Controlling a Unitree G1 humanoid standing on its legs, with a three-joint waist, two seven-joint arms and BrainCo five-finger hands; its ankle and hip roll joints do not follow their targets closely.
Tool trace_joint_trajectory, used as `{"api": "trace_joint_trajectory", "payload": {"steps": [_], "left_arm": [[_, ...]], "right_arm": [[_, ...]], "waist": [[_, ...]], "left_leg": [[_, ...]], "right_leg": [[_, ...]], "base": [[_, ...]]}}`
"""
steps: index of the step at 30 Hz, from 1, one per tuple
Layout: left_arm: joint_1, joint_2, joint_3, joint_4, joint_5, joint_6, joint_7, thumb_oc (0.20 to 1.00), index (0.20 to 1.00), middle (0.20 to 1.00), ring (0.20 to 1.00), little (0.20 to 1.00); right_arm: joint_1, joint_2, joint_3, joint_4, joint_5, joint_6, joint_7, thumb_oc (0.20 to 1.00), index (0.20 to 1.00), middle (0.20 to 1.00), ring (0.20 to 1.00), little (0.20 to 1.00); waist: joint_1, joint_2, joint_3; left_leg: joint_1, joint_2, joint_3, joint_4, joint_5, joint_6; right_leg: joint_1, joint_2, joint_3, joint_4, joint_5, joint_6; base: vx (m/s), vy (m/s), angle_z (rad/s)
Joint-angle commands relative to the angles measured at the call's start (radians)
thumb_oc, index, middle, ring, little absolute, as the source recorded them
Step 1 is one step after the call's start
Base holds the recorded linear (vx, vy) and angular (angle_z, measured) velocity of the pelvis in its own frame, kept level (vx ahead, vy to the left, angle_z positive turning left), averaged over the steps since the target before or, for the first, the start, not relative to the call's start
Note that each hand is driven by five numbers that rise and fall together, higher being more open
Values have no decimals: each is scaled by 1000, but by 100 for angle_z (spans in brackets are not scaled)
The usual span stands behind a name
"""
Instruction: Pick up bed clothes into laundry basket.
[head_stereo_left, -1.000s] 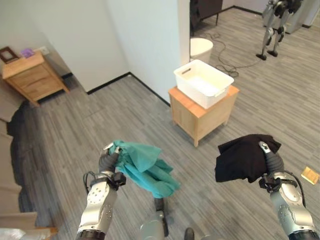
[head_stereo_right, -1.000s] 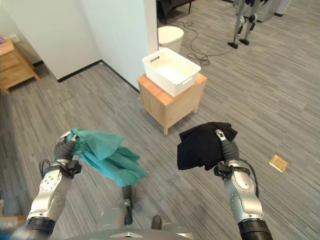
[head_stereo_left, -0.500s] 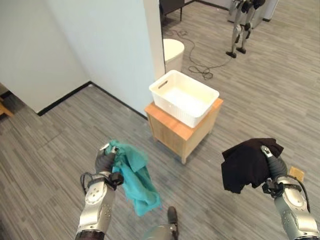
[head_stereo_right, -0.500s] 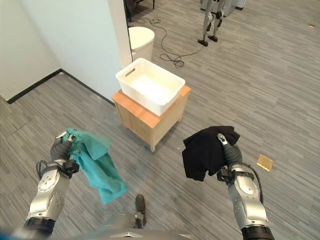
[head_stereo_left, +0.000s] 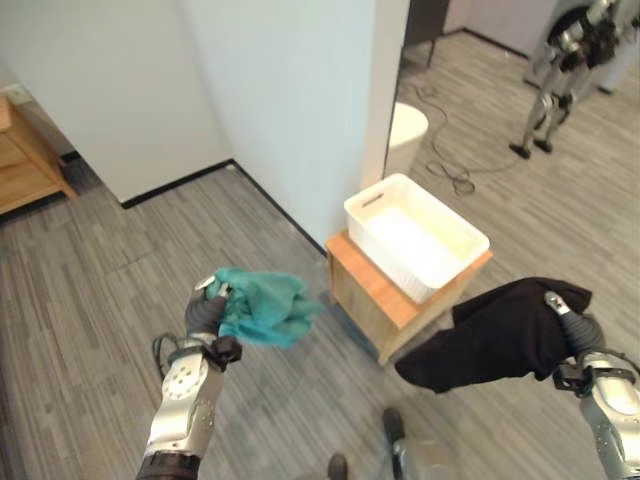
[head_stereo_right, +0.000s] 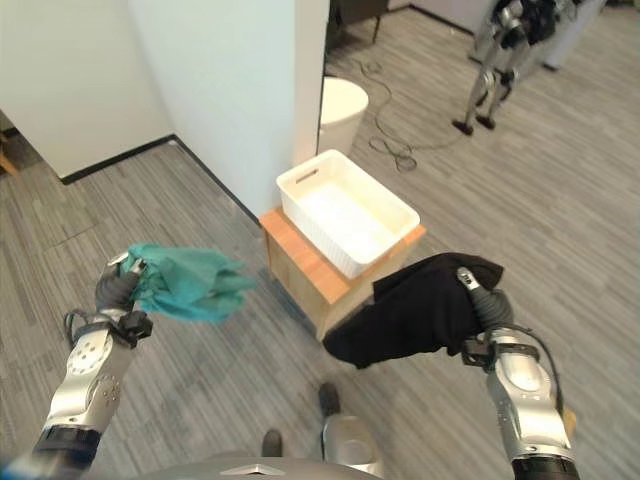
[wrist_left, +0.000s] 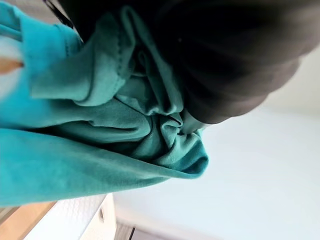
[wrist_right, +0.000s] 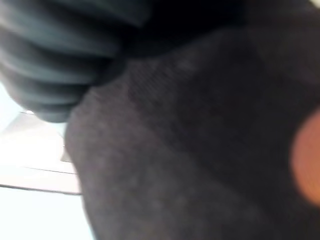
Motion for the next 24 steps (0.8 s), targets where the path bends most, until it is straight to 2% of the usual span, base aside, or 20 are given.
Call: {"api": "trace_joint_trajectory", "payload": {"steps": [1, 2, 3, 4, 5, 6, 7, 8, 9, 10, 12, 13, 14, 15, 16, 17, 18, 19, 21, 24], "left_arm": [[-28, 48, 13, -70, -48, -65, -31, 200, 200, 200, 200, 200], [-27, 46, 14, -71, -48, -64, -31, 200, 200, 200, 200, 200], [-12, 48, 12, -83, -51, -60, -38, 200, 200, 200, 200, 200], [17, 54, 12, -95, -57, -57, -46, 200, 200, 200, 200, 200], [26, 64, 8, -89, -60, -57, -47, 200, 200, 200, 200, 200], [26, 63, 10, -89, -60, -57, -48, 200, 200, 200, 200, 200], [52, 82, 9, -94, -70, -57, -55, 200, 200, 200, 200, 200], [53, 79, 12, -94, -71, -57, -55, 200, 200, 200, 200, 200], [67, 81, 13, -94, -77, -57, -59, 200, 200, 200, 200, 200], [92, 97, 8, -102, -86, -56, -69, 200, 200, 200, 200, 200], [117, 122, 2, -102, -96, -56, -79, 200, 200, 200, 200, 200], [124, 125, 8, -107, -102, -56, -83, 200, 200, 200, 200, 200], [125, 123, 11, -107, -102, -56, -83, 200, 200, 200, 200, 200], [133, 166, -3, -106, -104, -56, -93, 200, 200, 200, 200, 200], [137, 183, -7, -104, -106, -57, -94, 200, 200, 200, 200, 200], [138, 177, -3, -103, -107, -58, -94, 200, 200, 200, 200, 200], [141, 192, -8, -105, -111, -59, -96, 200, 200, 200, 200, 200], [138, 228, -17, -105, -111, -63, -93, 200, 200, 200, 200, 200], [131, 231, -23, -90, -109, -65, -90, 200, 200, 200, 200, 200], [118, 223, -29, -89, -105, -69, -83, 200, 200, 200, 200, 200]], "right_arm": [[-120, -177, -82, -27, -38, -94, 6, 200, 200, 200, 200, 200], [-121, -181, -81, -25, -37, -94, 6, 200, 200, 200, 200, 200], [-141, -222, -81, -24, -50, -98, 4, 200, 200, 200, 200, 200], [-197, -312, -71, -15, -73, -106, 2, 200, 200, 200, 200, 200], [-228, -350, -57, -13, -72, -106, 11, 200, 200, 200, 200, 200], [-233, -352, -52, -9, -71, -107, 11, 200, 200, 200, 200, 200], [-321, -453, -2, 5, -88, -103, 25, 200, 200, 200, 200, 200], [-331, -455, 7, 10, -87, -105, 24, 200, 200, 200, 200, 200], [-373, -501, 39, 33, -101, -103, 22, 200, 200, 200, 200, 200], [-440, -602, 96, 73, -135, -93, 31, 200, 200, 200, 200, 200], [-578, -713, 214, 134, -190, -83, 35, 200, 200, 200, 200, 200], [-668, -737, 298, 175, -206, -84, 21, 200, 200, 200, 200, 200], [-682, -737, 312, 179, -205, -85, 21, 200, 200, 200, 200, 200], [-805, -819, 412, 248, -279, -72, 5, 200, 200, 200, 200, 200], [-914, -852, 518, 295, -323, -64, 1, 200, 200, 200, 200, 200], [-960, -849, 563, 308, -322, -66, 0, 200, 200, 200, 200, 200], [-1082, -867, 681, 359, -370, -65, -18, 200, 200, 200, 200, 200], [-1286, -875, 863, 456, -436, -55, -59, 200, 200, 200, 200, 200], [-1481, -851, 1047, 549, -474, -45, -85, 200, 200, 200, 200, 200], [-1611, -829, 1168, 608, -495, -34, -100, 200, 200, 200, 200, 200]], "waist": [[24, -7, -43], [21, -3, -46], [27, -6, -48], [40, -11, -50], [49, -16, -50], [47, -15, -50], [71, -27, -49], [67, -26, -48], [76, -32, -48], [101, -47, -47], [123, -65, -36], [121, -66, -31], [118, -65, -32], [151, -91, -15], [160, -103, -8], [154, -99, -10], [162, -110, -1], [177, -130, 22], [173, -129, 33], [171, -124, 43]], "left_leg": [[-87, 76, 92, -2, 75, -38], [-81, 76, 90, -6, 67, -38], [-81, 77, 86, -7, 66, -39], [-88, 78, 77, -7, 76, -43], [-89, 78, 73, -8, 77, -44], [-89, 78, 72, -8, 77, -44], [-92, 78, 62, -10, 79, -47], [-92, 78, 61, -10, 79, -47], [-94, 78, 56, -10, 79, -48], [-95, 79, 47, -11, 70, -50], [-106, 81, 40, -11, 72, -53], [-113, 81, 38, -11, 74, -54], [-114, 81, 38, -11, 74, -54], [-139, 85, 28, -11, 82, -57], [-153, 85, 24, -11, 86, -59], [-154, 85, 25, -11, 86, -59], [-170, 86, 21, -11, 91, -61], [-208, 87, 11, -10, 100, -65], [-239, 87, 1, -9, 111, -68], [-262, 87, -3, -10, 117, -70]], "right_leg": [[47, -4, -28, 48, -141, 26], [54, -5, -31, 43, -149, 27], [62, -7, -39, 36, -150, 25], [70, -6, -51, 29, -143, 21], [74, -6, -57, 25, -144, 21], [75, -6, -58, 25, -144, 21], [83, -7, -71, 19, -146, 21], [83, -7, -72, 18, -146, 21], [85, -8, -78, 18, -147, 22], [91, -8, -90, 13, -155, 25], [88, -7, -101, 8, -153, 26], [83, -7, -104, 8, -151, 26], [83, -7, -104, 8, -151, 26], [69, -6, -116, 3, -147, 25], [60, -5, -120, -1, -142, 24], [58, -5, -119, -1, -142, 24], [48, -3, -125, -6, -137, 25], [23, -1, -135, -13, -128, 24], [-3, 3, -140, -17, -121, 25], [-22, 5, -145, -20, -118, 24]], "base": [[54, -35, 29], [54, -21, 20], [64, -20, 17], [38, -32, 16], [14, -23, 12], [39, -19, 17], [25, -13, 15], [33, -17, 12], [56, -8, 6], [61, -8, 9], [23, 0, 13], [-11, 1, 25], [-53, -14, 31], [-66, -9, 26], [-67, -9, 11], [-56, -6, 0], [-112, -19, 15], [-150, -17, 10], [-98, -2, 14], [-34, 7, 25]]}}
